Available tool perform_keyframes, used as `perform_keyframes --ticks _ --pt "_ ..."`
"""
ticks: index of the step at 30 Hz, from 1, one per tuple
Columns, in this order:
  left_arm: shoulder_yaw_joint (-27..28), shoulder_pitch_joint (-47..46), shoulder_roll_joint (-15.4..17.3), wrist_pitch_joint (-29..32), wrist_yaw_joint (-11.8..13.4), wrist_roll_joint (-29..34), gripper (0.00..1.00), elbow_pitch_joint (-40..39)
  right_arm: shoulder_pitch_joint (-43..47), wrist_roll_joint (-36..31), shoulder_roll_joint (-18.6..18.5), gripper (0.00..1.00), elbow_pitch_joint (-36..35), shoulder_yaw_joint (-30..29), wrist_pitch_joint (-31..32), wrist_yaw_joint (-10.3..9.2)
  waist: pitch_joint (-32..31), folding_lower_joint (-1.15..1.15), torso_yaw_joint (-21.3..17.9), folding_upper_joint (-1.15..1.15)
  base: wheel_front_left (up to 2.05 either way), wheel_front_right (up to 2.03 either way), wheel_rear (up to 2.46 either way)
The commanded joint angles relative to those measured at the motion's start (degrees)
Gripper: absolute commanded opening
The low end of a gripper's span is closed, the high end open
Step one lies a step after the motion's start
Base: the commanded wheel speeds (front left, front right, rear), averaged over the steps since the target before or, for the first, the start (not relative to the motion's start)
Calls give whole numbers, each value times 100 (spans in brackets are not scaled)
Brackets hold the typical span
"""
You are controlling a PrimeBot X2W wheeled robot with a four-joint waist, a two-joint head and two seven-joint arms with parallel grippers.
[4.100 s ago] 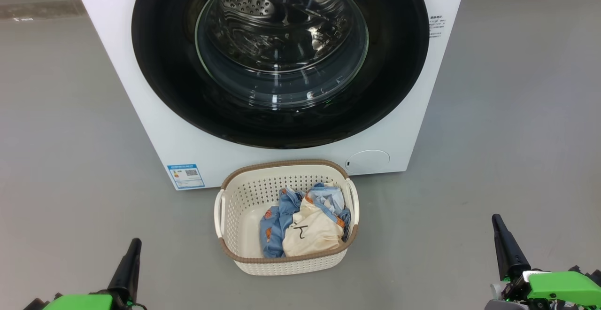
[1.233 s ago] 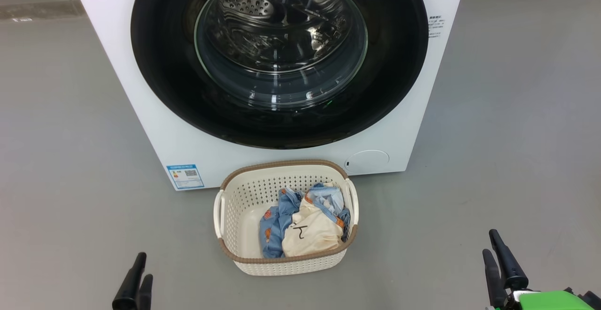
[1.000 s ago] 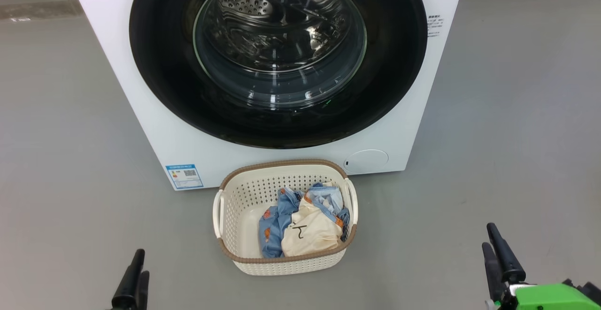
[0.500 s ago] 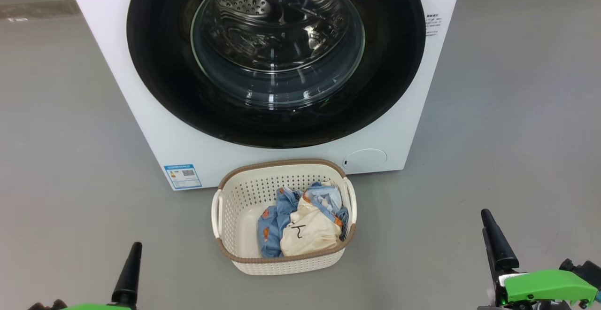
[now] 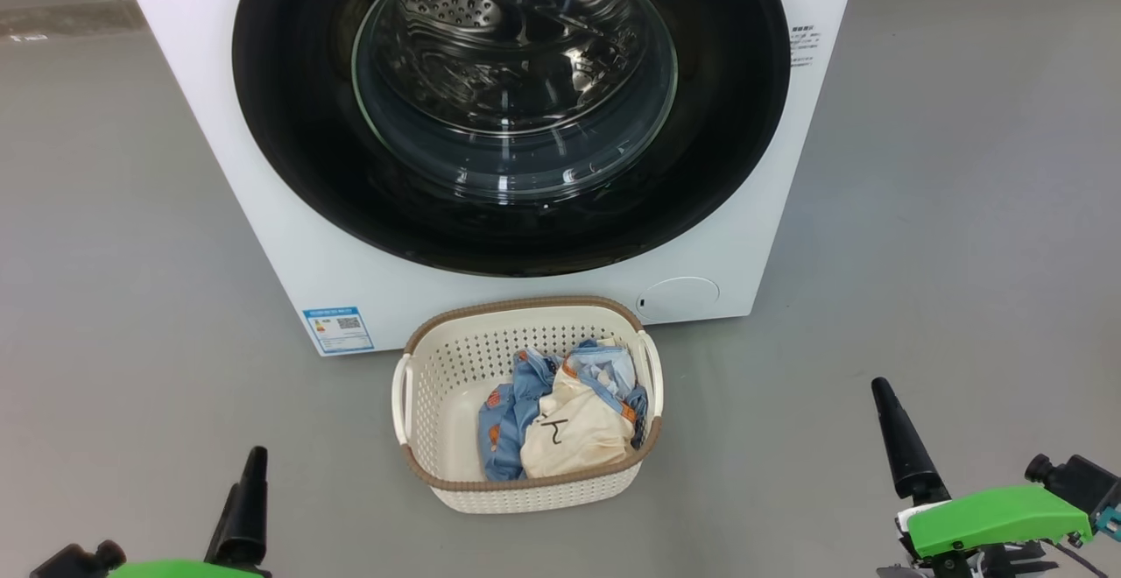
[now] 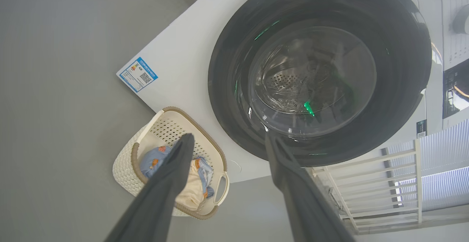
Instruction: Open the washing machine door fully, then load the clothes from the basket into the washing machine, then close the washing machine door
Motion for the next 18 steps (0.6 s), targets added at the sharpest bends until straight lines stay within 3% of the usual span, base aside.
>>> perform_keyframes --ticks 1,18 --pt "52 -227 150 -82 -11 209 100 -175 -279 -193 -100 100 -177 125 -80 -2 0 0 -3 0 0 0 0" --pt "73 -179 178 -370 -14 1639 100 -386 -418 -1745 -207 100 -105 406 -366 -3 8 0 -6 0 0 0 0"
